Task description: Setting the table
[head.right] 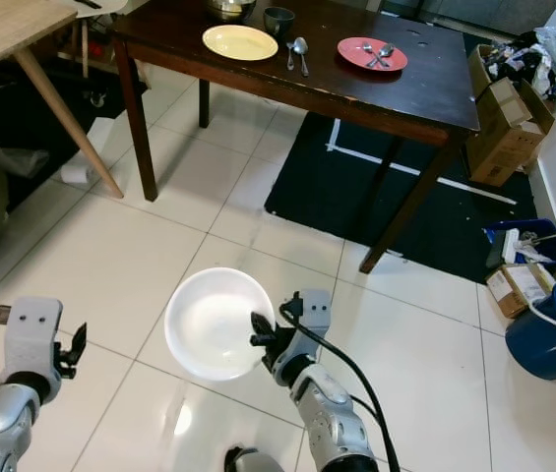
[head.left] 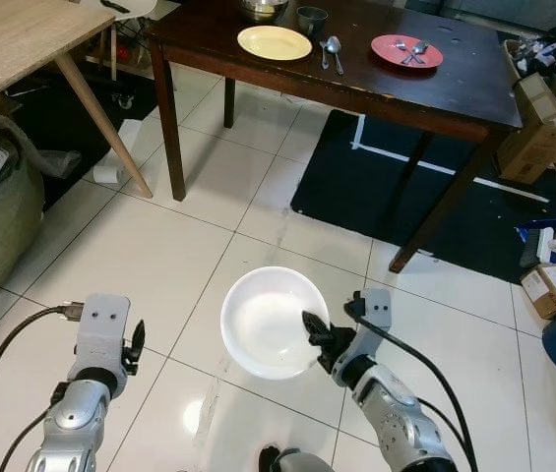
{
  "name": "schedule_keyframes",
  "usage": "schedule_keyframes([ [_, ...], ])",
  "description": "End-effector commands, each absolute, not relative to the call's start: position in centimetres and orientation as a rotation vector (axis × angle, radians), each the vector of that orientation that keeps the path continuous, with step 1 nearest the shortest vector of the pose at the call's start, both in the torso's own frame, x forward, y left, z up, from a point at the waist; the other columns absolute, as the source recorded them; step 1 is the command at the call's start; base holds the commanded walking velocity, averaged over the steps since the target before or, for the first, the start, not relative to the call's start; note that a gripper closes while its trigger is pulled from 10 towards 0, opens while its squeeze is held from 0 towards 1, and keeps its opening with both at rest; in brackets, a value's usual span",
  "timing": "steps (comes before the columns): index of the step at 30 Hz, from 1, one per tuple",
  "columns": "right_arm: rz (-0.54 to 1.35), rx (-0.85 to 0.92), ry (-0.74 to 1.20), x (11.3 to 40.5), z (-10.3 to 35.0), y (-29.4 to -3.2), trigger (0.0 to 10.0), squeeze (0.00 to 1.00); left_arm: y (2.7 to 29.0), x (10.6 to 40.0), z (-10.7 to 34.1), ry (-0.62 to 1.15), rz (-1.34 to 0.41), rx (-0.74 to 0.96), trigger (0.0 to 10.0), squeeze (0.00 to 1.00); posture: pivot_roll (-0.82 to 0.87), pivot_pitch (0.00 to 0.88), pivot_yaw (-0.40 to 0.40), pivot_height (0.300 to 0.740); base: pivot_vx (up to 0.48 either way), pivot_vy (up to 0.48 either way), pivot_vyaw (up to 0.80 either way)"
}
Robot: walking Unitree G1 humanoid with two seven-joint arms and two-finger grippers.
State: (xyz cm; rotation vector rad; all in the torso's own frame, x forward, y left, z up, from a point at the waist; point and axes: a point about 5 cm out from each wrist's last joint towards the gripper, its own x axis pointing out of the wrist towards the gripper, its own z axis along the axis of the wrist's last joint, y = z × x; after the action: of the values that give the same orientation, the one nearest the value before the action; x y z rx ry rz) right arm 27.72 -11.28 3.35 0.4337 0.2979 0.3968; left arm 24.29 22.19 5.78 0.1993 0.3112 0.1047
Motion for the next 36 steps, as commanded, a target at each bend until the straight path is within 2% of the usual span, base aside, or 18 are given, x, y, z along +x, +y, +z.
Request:
schedule_keyframes([
  [1,0.398,0.414,0.285,27.7,3.4,-11.3,10.0,0.0,22.0,24.1,5.3,0.326,0.104,0.204,10.0,0.02,-0.04,0.063,-0.017,0.74,0.48,0.0,0.44],
  [22,0.442,0.381,0.27,27.7,3.7,-10.8,10.0,0.0,22.1,24.1,5.4,0.319,0.112,0.211,10.0,0.02,-0.03,0.068,-0.019,0.74,0.36,0.0,0.74],
  [36,0.484,0.385,0.264,27.6,3.8,-10.3,10.0,0.0,22.2,24.1,5.5,0.315,0.127,0.22,10.0,0.0,-0.03,0.067,-0.019,0.74,0.0,0.0,0.77],
])
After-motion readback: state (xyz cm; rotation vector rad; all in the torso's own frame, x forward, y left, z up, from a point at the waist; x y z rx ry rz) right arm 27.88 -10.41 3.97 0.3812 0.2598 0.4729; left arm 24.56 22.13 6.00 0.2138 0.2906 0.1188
